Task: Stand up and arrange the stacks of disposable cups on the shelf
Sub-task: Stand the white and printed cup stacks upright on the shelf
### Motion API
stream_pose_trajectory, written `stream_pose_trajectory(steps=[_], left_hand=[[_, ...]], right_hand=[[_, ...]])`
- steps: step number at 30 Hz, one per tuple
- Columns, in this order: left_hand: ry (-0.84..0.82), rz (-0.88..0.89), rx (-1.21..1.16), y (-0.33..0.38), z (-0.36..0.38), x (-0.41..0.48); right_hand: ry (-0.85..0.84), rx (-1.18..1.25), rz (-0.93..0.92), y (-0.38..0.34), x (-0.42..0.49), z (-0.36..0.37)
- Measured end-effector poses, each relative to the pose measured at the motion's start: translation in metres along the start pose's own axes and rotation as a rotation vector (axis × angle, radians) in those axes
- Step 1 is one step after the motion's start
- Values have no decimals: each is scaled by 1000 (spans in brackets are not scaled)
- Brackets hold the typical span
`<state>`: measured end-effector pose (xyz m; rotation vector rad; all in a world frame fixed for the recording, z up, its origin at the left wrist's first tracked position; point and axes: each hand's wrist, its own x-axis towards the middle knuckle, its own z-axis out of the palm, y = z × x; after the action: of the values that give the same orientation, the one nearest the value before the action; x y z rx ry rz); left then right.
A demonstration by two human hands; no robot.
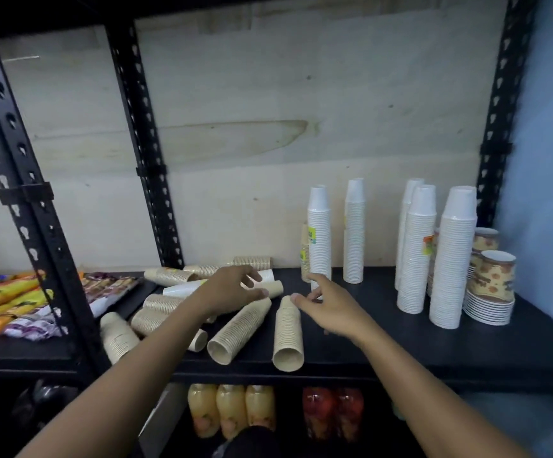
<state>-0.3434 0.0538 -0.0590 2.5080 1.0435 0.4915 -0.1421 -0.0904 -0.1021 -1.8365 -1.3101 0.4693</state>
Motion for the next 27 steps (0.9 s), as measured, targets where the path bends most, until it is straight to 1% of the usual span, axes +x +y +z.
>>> stream_pose_trajectory(steps=[5,9,18,21,24,27], left_hand=[[-69,-79,233,-4,17,-18],[-102,-112,342,-8,24,-28],[-90,-113,307,-9,28,-29],[-55,-126,265,-5,30,-27],[16,-110,181,5,33,-23],[122,-41,57,22,35,-17]], right_hand=[[-120,-63,101,-14,-18,16],[-96,-75,160,-21,-21,30],[-40,67,195,-19,-19,41],[-24,171,216,-13,-22,36],[49,233,203,0,-23,21],[179,262,126,16,-24,-4]])
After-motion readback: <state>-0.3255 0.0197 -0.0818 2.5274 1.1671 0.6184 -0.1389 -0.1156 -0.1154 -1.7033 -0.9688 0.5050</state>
